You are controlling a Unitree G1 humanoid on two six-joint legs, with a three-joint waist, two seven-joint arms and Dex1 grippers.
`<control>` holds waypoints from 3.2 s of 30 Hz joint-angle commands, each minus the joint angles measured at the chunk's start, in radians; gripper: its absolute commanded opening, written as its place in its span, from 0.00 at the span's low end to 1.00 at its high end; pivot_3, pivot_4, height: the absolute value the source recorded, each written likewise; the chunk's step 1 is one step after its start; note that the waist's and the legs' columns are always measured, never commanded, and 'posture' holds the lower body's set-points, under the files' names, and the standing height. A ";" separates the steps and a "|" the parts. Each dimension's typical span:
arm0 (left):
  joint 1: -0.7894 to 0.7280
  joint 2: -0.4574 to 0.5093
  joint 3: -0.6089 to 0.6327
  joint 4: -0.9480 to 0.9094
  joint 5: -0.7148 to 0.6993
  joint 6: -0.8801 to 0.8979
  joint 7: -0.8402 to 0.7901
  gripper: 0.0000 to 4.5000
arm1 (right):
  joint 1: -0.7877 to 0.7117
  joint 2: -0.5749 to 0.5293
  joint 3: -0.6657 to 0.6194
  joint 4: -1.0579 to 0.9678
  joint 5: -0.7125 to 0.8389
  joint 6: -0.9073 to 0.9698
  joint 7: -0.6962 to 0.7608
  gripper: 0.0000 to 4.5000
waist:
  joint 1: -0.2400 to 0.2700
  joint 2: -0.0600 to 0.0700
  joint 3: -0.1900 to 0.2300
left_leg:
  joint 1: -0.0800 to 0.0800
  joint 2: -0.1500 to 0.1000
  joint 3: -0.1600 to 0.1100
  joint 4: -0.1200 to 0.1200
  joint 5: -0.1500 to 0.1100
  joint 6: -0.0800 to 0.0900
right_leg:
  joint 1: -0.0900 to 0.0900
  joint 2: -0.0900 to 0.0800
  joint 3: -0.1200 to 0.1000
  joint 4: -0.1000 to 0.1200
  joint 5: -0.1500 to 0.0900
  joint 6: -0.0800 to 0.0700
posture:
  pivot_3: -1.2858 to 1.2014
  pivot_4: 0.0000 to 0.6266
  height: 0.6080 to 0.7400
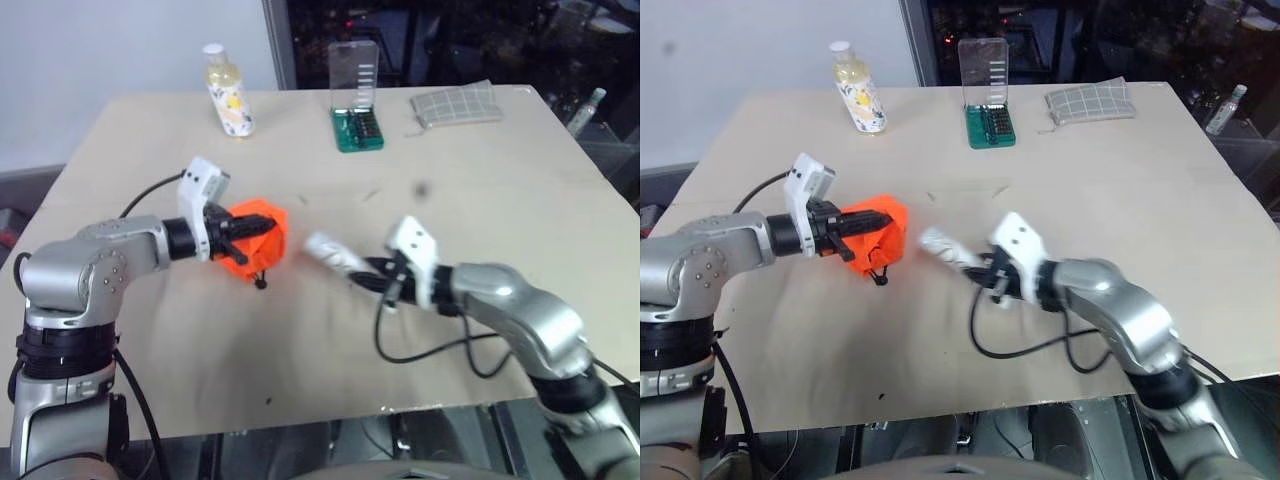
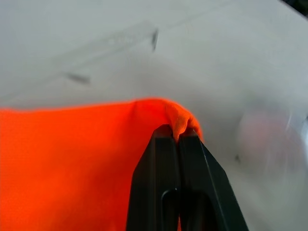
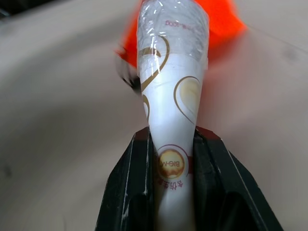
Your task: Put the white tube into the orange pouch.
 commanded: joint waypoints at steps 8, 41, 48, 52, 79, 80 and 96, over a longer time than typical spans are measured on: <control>0.010 -0.041 -0.009 -0.128 -0.062 0.037 0.032 0.00 | -0.142 0.082 0.031 0.221 -0.073 -0.065 0.037 0.20 | -0.005 0.000 0.000 | -0.001 -0.001 0.000 -0.002 0.000 -0.001 | -0.003 -0.001 0.002 0.001 0.000 0.000 | 0.52 0.24 1.00; 0.118 0.053 -0.215 -0.231 0.091 -0.211 -0.057 0.00 | -0.200 0.213 -0.120 0.317 0.057 0.208 0.049 0.20 | -0.007 0.000 0.000 | 0.000 -0.001 0.002 -0.004 0.001 -0.003 | -0.006 -0.001 0.006 0.005 0.001 -0.002 | 0.52 0.24 1.00; 0.119 0.034 -0.176 -0.228 0.047 -0.195 -0.067 0.00 | -0.238 0.394 -0.310 0.448 0.138 0.305 -0.076 0.20 | -0.007 0.000 0.001 | -0.001 -0.001 0.003 -0.005 0.001 -0.002 | -0.008 0.000 0.009 0.005 0.001 -0.002 | 0.52 0.24 1.00; 0.094 -0.018 -0.097 -0.221 -0.075 -0.080 -0.042 0.00 | -0.274 0.463 -0.382 0.551 0.144 0.253 -0.132 0.20 | -0.006 0.000 0.001 | -0.001 -0.001 0.005 -0.006 0.000 -0.001 | -0.008 0.000 0.008 0.005 0.001 -0.002 | 0.52 0.24 1.00; -0.400 -0.489 0.391 0.304 -0.545 0.279 0.577 0.00 | -0.124 0.012 -0.460 -0.111 0.379 0.376 -0.307 0.98 | -0.004 -0.002 0.002 | -0.002 0.000 0.009 -0.005 0.001 -0.002 | -0.011 0.000 0.012 0.007 0.001 -0.001 | 0.52 0.24 1.00; -0.411 -0.488 0.392 0.308 -0.550 0.280 0.585 0.00 | -0.104 0.000 -0.459 -0.126 0.387 0.383 -0.310 0.98 | -0.004 -0.003 0.002 | -0.002 -0.001 0.009 -0.004 -0.001 0.000 | -0.011 0.000 0.011 0.007 0.001 -0.001 | 0.52 0.24 1.00; -0.430 -0.495 0.359 0.271 -0.589 0.270 0.641 0.00 | 0.074 0.161 -0.397 0.027 0.378 0.270 -0.318 0.98 | -0.005 -0.004 0.002 | -0.002 0.000 0.010 -0.004 0.001 -0.002 | -0.011 0.001 0.013 0.007 0.002 -0.001 | 0.52 0.24 1.00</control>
